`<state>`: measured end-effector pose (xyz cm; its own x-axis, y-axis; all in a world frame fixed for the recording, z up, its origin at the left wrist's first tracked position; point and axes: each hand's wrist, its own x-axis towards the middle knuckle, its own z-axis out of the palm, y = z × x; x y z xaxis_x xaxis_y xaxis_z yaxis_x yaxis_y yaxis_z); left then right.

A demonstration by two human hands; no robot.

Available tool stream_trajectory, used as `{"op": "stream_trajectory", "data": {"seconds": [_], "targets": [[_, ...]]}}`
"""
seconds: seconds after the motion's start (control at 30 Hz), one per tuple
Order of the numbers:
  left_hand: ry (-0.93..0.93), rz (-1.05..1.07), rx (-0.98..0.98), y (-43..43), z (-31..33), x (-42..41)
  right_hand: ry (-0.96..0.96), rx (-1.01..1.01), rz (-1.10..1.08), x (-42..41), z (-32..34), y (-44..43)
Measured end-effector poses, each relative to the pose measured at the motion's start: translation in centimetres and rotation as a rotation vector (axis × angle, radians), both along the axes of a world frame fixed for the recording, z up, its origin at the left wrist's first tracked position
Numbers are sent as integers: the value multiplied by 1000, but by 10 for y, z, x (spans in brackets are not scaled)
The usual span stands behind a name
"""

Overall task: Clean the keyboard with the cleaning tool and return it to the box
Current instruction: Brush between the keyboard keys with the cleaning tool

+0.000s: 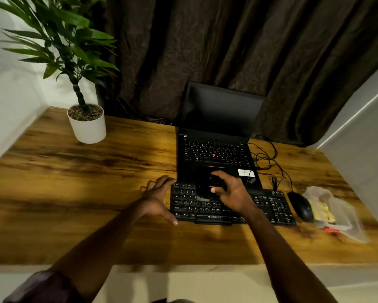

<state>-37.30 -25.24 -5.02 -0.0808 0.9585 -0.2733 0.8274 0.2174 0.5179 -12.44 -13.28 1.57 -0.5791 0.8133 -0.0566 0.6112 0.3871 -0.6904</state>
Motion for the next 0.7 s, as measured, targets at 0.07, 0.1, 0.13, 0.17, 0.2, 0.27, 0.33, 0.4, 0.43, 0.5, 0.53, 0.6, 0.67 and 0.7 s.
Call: {"op": "stream_trajectory", "data": {"seconds": [0.07,0.1,0.13,0.17,0.2,0.27,0.33,0.4,0.43,0.5,0.53,0.6,0.67,0.7], "targets": [[1,-8,-15,2,1,0,-27,-8,-35,12,-3,5],[-2,-12,-28,3,1,1,-28,-13,-35,16,-4,6],[-6,-14,-41,3,2,3,-16,-14,-27,17,-4,5],[-9,-14,-54,4,3,4,0,-11,-23,16,-4,5],[-16,-10,-69,5,3,4,16,-1,-21,14,-3,5],[-39,3,-92,7,3,6,51,3,6,3,-4,4],[-36,7,-100,8,2,9,69,-6,37,-8,-3,2],[-24,18,-91,7,0,13,84,-33,59,-16,-1,0],[-21,28,-83,6,0,13,91,-42,70,-17,1,0],[-19,35,-77,6,2,13,100,-55,81,-13,3,3],[-23,35,-81,6,3,13,92,-56,81,-7,3,7],[-34,34,-97,7,6,13,65,-55,75,7,3,13],[-37,33,-116,9,7,13,46,-49,49,24,3,19],[-32,32,-125,10,7,13,43,-43,36,32,4,21]]}}
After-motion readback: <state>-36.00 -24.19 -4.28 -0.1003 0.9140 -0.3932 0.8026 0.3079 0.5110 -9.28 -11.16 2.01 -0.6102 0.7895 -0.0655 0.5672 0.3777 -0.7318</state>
